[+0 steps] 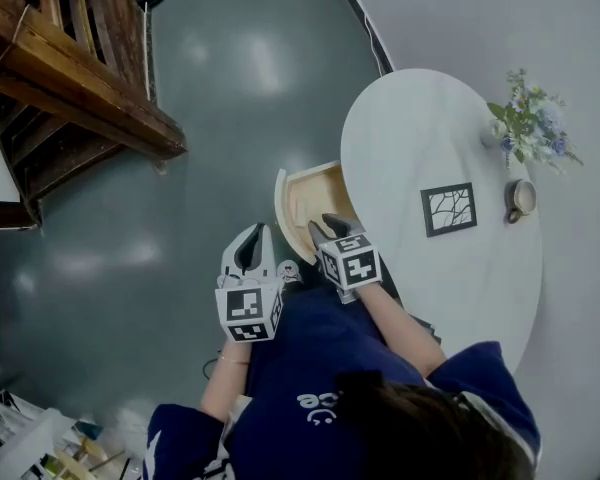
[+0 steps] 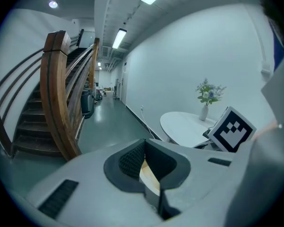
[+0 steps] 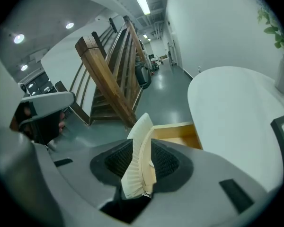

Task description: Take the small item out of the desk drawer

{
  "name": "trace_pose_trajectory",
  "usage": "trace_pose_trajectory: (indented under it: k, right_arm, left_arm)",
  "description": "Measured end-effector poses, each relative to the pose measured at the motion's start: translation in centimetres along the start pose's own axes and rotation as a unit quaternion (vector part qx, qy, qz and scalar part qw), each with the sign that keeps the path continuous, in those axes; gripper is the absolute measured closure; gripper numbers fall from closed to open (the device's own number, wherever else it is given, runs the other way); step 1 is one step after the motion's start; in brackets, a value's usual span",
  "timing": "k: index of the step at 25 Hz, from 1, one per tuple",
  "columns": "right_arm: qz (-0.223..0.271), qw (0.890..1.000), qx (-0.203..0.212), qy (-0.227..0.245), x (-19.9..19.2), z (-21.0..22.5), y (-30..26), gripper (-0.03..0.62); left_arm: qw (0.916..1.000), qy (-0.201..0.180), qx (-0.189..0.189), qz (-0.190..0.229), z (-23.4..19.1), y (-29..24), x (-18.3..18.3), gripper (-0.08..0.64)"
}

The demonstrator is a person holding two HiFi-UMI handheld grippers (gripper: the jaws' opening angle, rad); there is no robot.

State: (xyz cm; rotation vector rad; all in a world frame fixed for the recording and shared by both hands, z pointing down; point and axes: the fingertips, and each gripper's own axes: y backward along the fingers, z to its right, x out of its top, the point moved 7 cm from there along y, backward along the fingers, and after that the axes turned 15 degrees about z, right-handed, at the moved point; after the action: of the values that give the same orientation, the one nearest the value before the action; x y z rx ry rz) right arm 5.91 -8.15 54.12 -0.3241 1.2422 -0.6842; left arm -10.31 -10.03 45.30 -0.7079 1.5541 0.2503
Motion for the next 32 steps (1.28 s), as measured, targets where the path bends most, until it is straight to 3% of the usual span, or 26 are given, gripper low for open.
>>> trace_pose_trajectory:
  k: [16,32]
  right_arm:
    - [-0.09,0.996,-0.003,0.012,-3.1,1.6,-7.1,0.414]
    - [-0.159,0.987,-0.025,0.014,-6.1,3.6,-11.8,0.39]
  left_arm:
    - [0.9967,0.0,0.079,-0.021,-2.8,0.8,0.1,0.555]
    - [0.9897,-0.012,0.13,-0.059,-4.1,2.5,-0.7,0.555]
